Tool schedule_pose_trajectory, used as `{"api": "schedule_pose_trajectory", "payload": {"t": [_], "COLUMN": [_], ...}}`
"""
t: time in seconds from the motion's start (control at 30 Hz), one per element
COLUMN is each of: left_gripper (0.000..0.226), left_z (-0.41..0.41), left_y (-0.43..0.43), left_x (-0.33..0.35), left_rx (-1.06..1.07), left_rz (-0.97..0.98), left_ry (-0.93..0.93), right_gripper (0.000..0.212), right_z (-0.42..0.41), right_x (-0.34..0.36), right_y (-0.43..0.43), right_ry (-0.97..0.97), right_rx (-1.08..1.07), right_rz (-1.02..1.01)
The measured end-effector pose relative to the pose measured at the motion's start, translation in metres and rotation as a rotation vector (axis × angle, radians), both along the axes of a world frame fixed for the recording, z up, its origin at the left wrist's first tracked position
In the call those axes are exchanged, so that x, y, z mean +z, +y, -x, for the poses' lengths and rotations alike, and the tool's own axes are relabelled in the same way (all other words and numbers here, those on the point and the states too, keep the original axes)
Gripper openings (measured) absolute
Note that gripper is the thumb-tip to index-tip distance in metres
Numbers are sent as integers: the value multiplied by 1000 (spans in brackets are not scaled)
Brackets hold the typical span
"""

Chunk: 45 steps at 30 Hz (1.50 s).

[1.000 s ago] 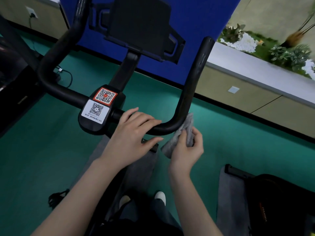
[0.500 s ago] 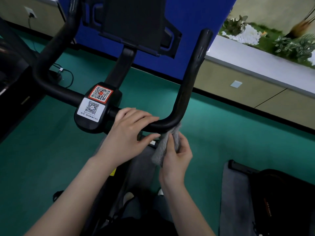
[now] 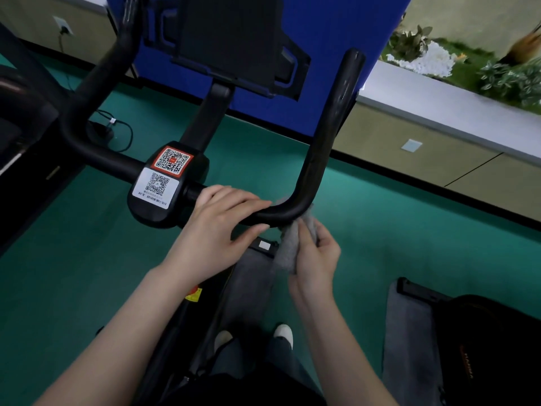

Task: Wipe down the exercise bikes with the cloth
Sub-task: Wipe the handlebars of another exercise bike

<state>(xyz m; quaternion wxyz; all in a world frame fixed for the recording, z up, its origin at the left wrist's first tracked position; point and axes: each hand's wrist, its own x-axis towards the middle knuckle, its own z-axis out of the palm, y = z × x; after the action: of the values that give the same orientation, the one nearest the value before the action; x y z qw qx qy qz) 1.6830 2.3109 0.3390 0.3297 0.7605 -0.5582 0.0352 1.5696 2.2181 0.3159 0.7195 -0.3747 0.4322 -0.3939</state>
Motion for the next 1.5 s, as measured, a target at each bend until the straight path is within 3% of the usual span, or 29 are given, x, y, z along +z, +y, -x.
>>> {"api": "schedule_pose_trajectory", "payload": {"t": [0.23,0.33,0.43,0.53,0.67,0.73,0.83,1.0,1.23,1.4,1.5], "left_gripper": [33,35,33,29,23,22,22,21,23,24,27], "left_z": [5,14,22,25,25,24,25,26,24,23,24], "left_y": [-3,-10,-19,-25,-28,-28,-29,-29,-30,-29,-29], "left_x": [3,3,2,-1,-3,-3,-3,-4,-4,-3,-3], "left_rx": [34,77,115,142,159,165,173,176,165,166,194], "left_rz": [-6,18,53,83,96,102,110,131,141,177,194], "left_ry": [-34,-70,-89,-65,-59,-46,-18,26,63,151,177], "right_gripper": [12,11,12,14,17,20,25,26,30,21,19], "right_z": [-4,-1,2,2,8,13,10,-11,-14,-41,-59], "right_x": [-2,2,7,15,21,19,27,52,83,113,121], "right_y": [29,21,-3,-28,-30,-31,-54,-90,-82,-99,-98], "right_ry": [19,-30,-62,84,452,533,611,697,731,971,1115], "right_rx": [128,69,-49,-139,-155,-86,7,113,651,781,1045], "right_rz": [-59,-130,-78,140,841,1147,1302,1340,1481,1449,1387]}}
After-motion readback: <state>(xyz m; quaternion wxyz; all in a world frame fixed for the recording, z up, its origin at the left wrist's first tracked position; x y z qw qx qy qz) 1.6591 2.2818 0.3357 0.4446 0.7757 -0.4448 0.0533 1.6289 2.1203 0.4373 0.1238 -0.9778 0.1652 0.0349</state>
